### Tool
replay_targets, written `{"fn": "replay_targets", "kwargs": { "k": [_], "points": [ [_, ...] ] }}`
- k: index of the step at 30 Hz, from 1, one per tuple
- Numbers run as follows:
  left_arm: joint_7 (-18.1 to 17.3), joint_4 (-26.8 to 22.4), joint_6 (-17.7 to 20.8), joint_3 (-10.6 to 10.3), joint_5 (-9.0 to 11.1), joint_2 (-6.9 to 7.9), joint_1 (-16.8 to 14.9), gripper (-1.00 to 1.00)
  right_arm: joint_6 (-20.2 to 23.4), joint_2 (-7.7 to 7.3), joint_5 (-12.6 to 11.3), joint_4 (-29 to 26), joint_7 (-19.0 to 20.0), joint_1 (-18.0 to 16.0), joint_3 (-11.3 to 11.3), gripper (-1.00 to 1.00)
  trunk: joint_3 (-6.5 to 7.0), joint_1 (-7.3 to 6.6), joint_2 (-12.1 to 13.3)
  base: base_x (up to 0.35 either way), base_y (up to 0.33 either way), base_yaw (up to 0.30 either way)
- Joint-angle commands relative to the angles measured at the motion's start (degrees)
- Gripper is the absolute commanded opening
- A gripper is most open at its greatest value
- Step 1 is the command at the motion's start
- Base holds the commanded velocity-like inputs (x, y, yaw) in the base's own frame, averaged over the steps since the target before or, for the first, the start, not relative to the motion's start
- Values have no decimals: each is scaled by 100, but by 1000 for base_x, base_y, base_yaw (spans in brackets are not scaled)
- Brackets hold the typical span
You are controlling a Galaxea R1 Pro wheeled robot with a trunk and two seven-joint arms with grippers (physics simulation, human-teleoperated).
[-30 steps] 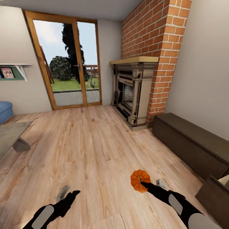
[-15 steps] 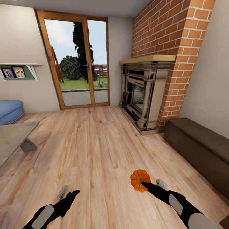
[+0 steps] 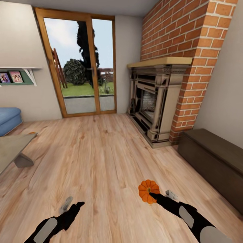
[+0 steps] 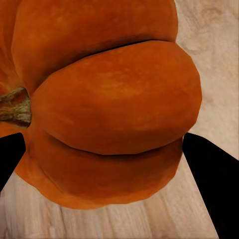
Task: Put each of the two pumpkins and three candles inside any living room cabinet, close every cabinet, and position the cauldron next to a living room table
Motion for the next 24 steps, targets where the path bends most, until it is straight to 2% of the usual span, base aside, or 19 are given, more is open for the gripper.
{"fn": "replay_targets", "kwargs": {
  "k": [1, 12, 24],
  "points": [
    [-6, 0, 4, -21, 24, 6, -3, 100, 25, -7, -85, -10, -9, -4, 33, -100, -5, 3, -2, 336, 0, 129],
    [-6, 0, -11, -25, 24, 6, -3, 100, 25, -7, -85, -10, -7, -4, 34, -100, -5, 3, -2, 336, 0, 230],
    [-6, -4, -10, -27, 24, 6, -3, 100, 25, -7, -85, -10, 2, -4, 34, -100, -5, 3, -2, 336, 0, 41]
  ]
}}
